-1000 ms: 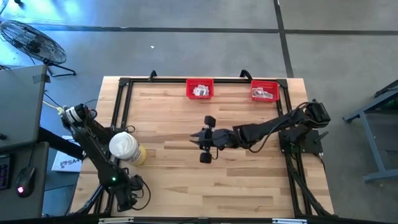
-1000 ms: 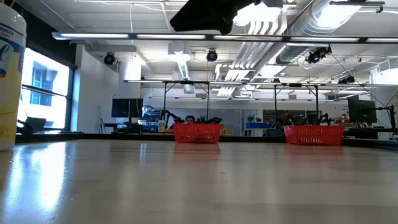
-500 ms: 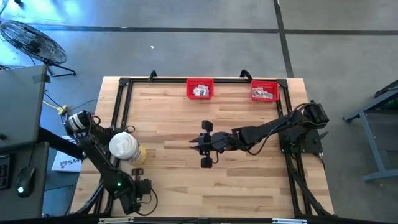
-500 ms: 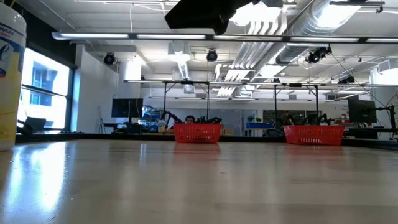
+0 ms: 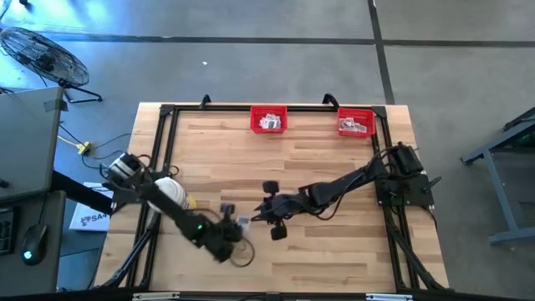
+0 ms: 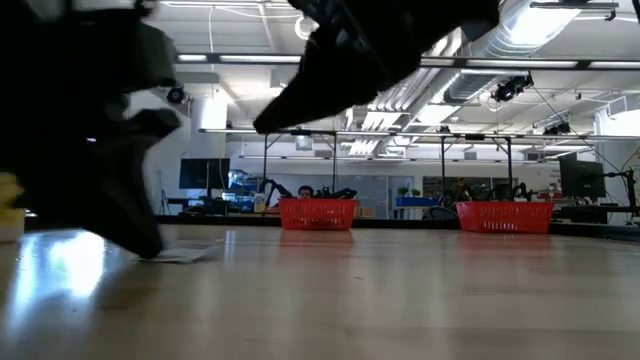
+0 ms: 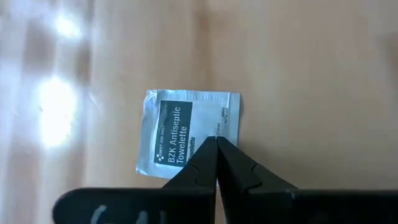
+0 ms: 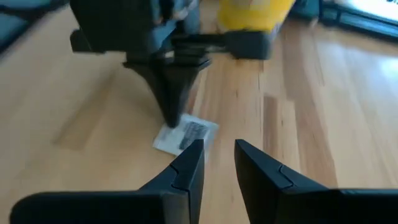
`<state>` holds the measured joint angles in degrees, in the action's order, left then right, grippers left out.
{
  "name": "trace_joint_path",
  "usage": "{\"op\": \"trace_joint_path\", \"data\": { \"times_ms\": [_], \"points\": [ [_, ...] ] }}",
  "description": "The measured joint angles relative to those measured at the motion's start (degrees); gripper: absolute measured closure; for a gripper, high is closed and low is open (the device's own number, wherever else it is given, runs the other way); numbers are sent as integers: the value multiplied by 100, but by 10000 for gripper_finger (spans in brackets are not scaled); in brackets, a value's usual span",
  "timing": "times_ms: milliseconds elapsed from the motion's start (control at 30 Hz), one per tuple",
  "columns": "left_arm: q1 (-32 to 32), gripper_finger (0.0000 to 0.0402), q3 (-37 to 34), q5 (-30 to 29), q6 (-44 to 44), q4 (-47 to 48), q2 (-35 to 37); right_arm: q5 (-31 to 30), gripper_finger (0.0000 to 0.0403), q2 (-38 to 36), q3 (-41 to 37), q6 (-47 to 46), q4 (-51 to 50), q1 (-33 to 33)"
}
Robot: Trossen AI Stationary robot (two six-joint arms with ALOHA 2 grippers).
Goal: Pick & Place First Aid Supplies
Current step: Put the towelette pack into the left red bin
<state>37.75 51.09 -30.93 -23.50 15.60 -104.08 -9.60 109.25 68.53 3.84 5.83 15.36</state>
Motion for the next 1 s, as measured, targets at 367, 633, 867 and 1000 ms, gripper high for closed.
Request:
{"op": "trace_joint_path", "data": {
  "times_ms": [367,633,867,1000],
  "points": [
    [-935,401,0,275,2522,-301,-2,164,243,149,2,538,-1050,-155],
    [-1119,401,205,352,2803,-147,112,653,211,221,-2,1362,-1023,-336],
    [-707,401,952,414,2367,921,376,1410,210,266,-2,2189,-865,-621],
    [-558,401,1454,249,1409,1853,489,1875,210,530,7,2297,-300,-823]
  ]
}}
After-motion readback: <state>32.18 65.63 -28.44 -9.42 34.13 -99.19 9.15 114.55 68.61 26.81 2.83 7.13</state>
